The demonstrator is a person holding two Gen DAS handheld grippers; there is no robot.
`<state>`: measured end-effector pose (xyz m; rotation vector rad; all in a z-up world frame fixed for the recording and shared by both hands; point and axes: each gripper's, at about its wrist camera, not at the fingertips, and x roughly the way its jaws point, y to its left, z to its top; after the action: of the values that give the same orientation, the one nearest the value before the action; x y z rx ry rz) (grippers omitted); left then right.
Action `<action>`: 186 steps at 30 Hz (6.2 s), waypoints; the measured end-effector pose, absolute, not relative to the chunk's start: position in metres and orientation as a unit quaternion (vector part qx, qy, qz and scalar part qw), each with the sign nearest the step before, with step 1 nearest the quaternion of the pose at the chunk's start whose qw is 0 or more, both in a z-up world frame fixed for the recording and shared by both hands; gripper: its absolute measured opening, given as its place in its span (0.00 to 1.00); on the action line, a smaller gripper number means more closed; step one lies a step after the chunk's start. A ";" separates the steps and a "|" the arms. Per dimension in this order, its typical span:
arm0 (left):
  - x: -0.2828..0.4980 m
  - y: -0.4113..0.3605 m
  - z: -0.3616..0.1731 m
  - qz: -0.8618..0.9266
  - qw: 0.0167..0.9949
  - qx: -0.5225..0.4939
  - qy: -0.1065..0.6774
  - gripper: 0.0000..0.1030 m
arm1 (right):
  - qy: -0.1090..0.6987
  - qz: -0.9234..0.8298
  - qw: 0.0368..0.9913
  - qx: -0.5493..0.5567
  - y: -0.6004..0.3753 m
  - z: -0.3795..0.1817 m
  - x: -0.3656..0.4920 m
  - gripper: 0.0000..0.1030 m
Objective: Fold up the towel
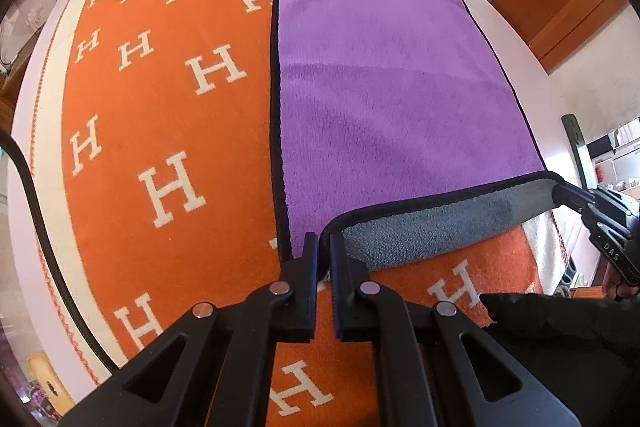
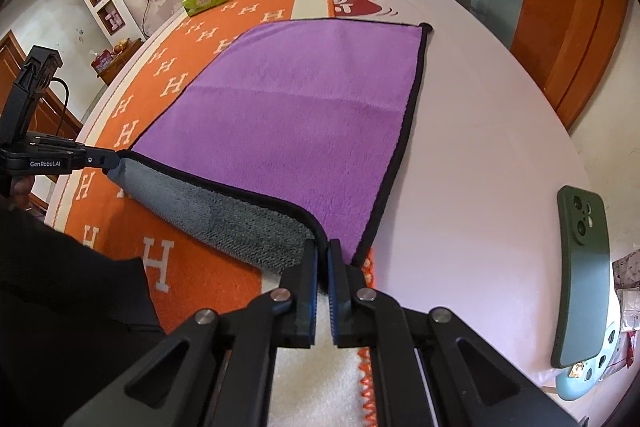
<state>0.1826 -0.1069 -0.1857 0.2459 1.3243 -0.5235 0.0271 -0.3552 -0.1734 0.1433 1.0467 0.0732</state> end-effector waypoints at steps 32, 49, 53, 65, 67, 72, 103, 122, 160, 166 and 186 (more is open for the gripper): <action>0.298 -0.176 -0.066 -0.222 0.863 0.108 0.441 0.03 | 0.332 -0.028 0.943 0.011 -0.394 -0.082 0.133 0.04; 0.373 -0.194 -0.107 -0.184 0.872 0.052 0.450 0.04 | 0.313 -0.057 0.947 -0.041 -0.406 -0.111 0.205 0.04; 0.382 -0.199 -0.113 -0.181 0.873 0.060 0.449 0.05 | 0.319 -0.064 0.945 -0.032 -0.412 -0.116 0.213 0.07; 0.387 -0.183 -0.111 -0.144 0.880 0.020 0.453 0.34 | 0.320 -0.053 0.946 -0.024 -0.409 -0.112 0.212 0.52; 0.382 -0.176 -0.108 -0.141 0.880 0.012 0.454 0.38 | 0.318 -0.051 0.946 -0.023 -0.407 -0.110 0.211 0.56; 0.364 -0.156 -0.102 -0.128 0.882 0.000 0.454 0.55 | 0.311 -0.050 0.949 -0.024 -0.396 -0.103 0.200 0.59; 0.148 -0.007 -0.076 -0.137 0.869 -0.023 0.475 0.91 | 0.309 -0.048 0.950 0.012 -0.266 -0.069 0.048 0.85; 0.055 0.053 -0.079 -0.058 0.884 -0.086 0.456 0.91 | 0.420 0.060 0.906 0.006 -0.200 -0.082 -0.006 1.00; -0.040 -0.031 0.014 0.066 0.929 0.010 0.365 0.99 | 0.437 0.080 0.895 0.030 -0.213 -0.004 -0.054 1.00; -0.045 -0.036 0.015 0.055 0.929 0.018 0.365 0.99 | 0.434 0.078 0.897 0.034 -0.212 -0.005 -0.056 1.00; -0.039 -0.035 0.013 0.037 0.927 0.028 0.372 0.99 | 0.435 0.062 0.897 0.035 -0.208 -0.009 -0.054 1.00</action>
<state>-0.0392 -0.0354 0.0126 0.0565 0.7626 0.0756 -0.0537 -0.2077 -0.0094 0.0716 0.9015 0.1290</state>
